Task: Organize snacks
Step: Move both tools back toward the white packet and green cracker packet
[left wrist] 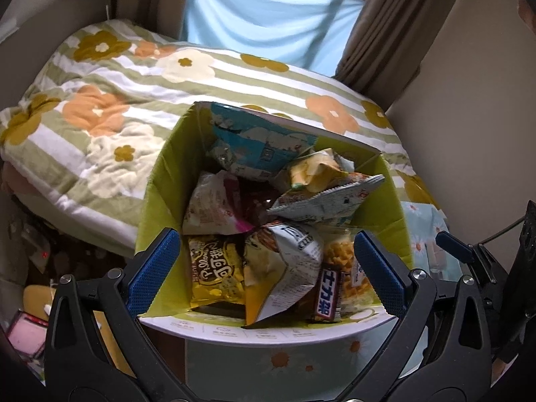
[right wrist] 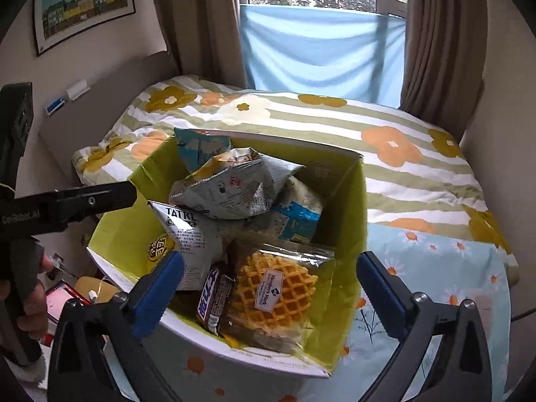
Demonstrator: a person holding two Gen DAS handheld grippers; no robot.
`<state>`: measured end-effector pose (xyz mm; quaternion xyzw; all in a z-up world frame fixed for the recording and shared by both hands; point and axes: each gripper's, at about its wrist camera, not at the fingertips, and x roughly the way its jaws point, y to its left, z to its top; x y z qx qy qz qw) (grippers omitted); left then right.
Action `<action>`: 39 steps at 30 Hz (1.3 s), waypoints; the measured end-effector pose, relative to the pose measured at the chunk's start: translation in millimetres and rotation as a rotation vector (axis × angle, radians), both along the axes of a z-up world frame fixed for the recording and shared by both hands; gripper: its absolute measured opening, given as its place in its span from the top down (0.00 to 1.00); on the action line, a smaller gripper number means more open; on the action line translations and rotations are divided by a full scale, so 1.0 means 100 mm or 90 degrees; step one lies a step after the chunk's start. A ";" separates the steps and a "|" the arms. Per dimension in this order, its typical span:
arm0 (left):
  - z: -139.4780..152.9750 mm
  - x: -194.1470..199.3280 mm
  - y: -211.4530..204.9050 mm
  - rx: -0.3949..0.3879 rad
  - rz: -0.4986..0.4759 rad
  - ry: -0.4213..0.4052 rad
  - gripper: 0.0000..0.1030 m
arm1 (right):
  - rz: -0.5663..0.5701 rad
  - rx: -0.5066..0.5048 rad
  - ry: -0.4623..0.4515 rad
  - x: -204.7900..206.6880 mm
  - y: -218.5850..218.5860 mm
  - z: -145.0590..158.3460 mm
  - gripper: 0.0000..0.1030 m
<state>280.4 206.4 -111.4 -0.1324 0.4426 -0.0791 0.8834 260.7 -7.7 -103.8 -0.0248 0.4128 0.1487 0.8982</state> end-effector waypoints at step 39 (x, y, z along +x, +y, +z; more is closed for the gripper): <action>-0.32 -0.65 -4.17 0.046 -0.226 0.042 0.00 | -0.190 -0.017 0.125 -1.46 -3.45 -0.62 0.16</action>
